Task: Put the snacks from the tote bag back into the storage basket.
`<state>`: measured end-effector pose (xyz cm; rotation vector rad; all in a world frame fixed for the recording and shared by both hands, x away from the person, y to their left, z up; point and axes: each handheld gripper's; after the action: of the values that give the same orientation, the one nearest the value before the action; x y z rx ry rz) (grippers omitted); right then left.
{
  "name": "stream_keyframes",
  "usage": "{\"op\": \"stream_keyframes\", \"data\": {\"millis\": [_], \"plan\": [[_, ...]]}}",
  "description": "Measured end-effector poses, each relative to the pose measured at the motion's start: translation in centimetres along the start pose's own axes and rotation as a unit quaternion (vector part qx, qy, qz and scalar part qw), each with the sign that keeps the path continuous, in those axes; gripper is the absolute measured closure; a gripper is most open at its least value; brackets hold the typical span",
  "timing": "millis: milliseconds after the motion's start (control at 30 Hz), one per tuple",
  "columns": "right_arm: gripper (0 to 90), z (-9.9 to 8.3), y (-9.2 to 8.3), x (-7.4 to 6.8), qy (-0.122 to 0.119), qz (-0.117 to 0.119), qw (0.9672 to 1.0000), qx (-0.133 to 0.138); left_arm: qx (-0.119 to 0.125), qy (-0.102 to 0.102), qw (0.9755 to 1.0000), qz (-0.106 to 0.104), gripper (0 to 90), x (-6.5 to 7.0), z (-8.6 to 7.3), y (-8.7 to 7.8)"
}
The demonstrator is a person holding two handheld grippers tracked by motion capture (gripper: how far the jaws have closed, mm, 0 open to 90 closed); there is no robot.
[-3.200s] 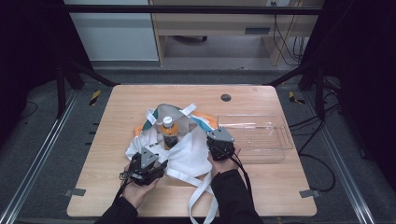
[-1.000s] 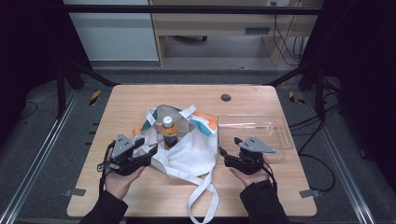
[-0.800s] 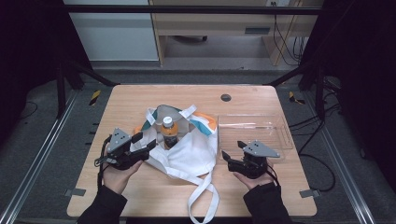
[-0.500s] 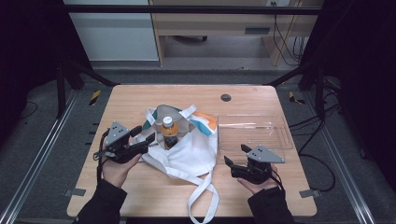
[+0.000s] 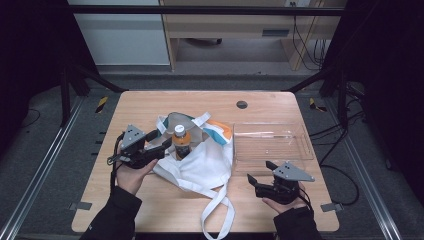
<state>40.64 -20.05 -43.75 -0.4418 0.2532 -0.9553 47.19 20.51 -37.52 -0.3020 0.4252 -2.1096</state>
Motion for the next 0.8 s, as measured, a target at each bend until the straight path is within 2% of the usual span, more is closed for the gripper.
{"op": "stream_keyframes", "data": {"millis": [400, 800], "plan": [[20.9, -0.7, -1.0, 0.1, -0.001, -0.002, 1.0, -0.004, 0.003, 0.008, 1.0, 0.0, 39.6, 0.2, 0.3, 1.1], [20.1, -1.4, -1.4, 0.6, 0.01, -0.004, 0.9999, -0.01, 0.003, 0.01, 0.9999, 0.002, 39.9, 0.4, 0.4, 2.5]]}}
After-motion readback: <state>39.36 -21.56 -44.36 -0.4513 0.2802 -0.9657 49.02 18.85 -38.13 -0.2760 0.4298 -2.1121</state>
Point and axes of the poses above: each handheld gripper's, and its own axes: y roughly forward along the jaws, z roughly out of its top, x roughly to its right, and after that the axes turned 4 degrees about -x, right-handed
